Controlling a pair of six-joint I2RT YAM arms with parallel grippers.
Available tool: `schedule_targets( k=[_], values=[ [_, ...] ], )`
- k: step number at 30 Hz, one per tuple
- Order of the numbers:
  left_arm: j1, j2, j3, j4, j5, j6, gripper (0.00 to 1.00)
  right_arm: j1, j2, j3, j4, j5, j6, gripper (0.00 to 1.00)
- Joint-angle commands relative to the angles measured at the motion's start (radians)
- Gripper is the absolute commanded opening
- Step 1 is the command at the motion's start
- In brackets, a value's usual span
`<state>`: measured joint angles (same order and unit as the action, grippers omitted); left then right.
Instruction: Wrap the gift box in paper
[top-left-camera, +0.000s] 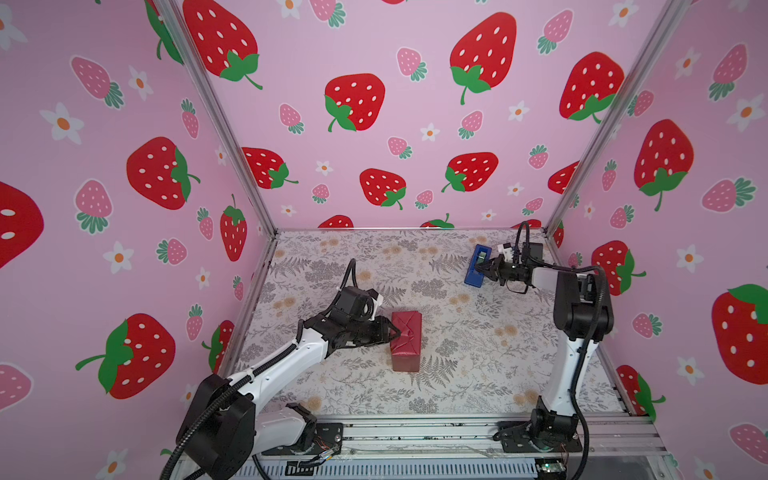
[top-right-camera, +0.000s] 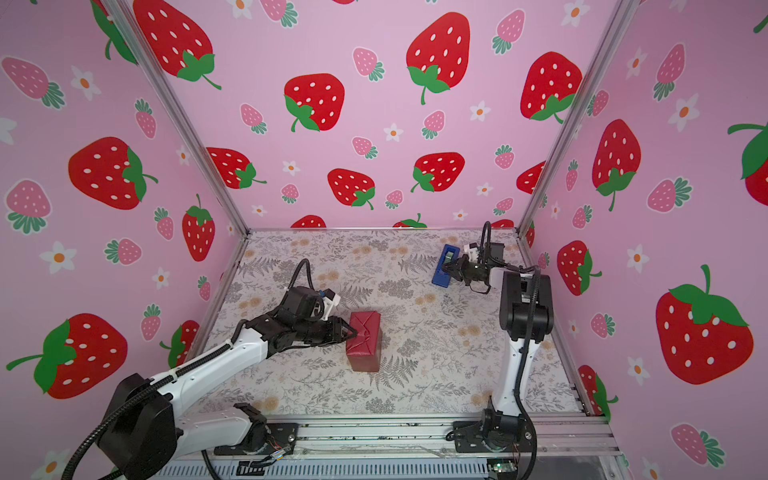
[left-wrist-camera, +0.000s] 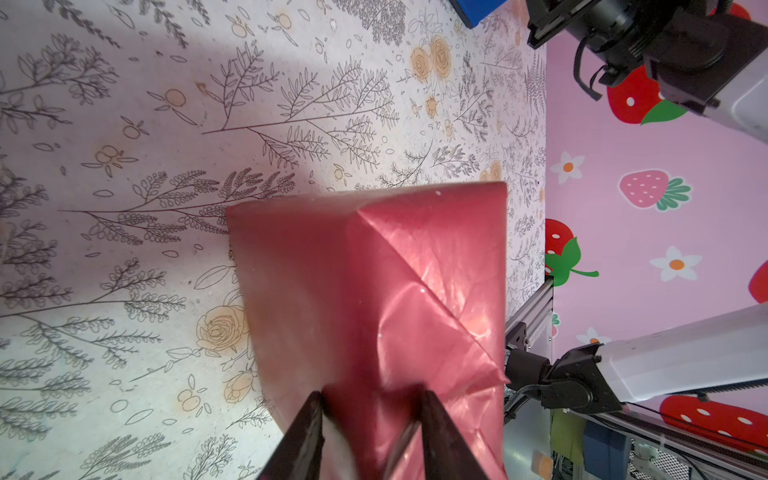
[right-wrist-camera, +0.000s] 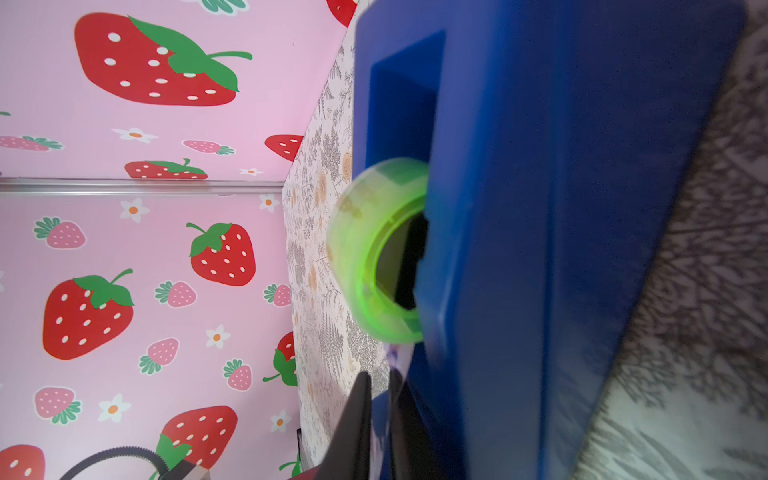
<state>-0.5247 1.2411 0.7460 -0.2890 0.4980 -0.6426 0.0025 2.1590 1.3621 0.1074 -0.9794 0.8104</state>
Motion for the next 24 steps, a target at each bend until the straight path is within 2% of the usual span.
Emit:
schedule_targets(
  k=[1, 3, 13, 24],
  values=[
    [-0.011, 0.034, -0.007, -0.133, -0.048, 0.020, 0.40, 0.008, 0.002, 0.032, 0.002, -0.028, 0.016, 0.05],
    [-0.011, 0.035, -0.005, -0.134, -0.046, 0.021, 0.40, 0.008, -0.025, 0.031, -0.002, -0.022, 0.021, 0.00],
    [-0.012, 0.040, 0.006, -0.139, -0.041, 0.022, 0.40, 0.017, -0.170, -0.029, -0.061, -0.019, 0.010, 0.00],
    [-0.014, 0.040, 0.002, -0.141, -0.045, 0.023, 0.40, 0.065, -0.344, -0.262, -0.031, -0.009, 0.007, 0.00]
  ],
)
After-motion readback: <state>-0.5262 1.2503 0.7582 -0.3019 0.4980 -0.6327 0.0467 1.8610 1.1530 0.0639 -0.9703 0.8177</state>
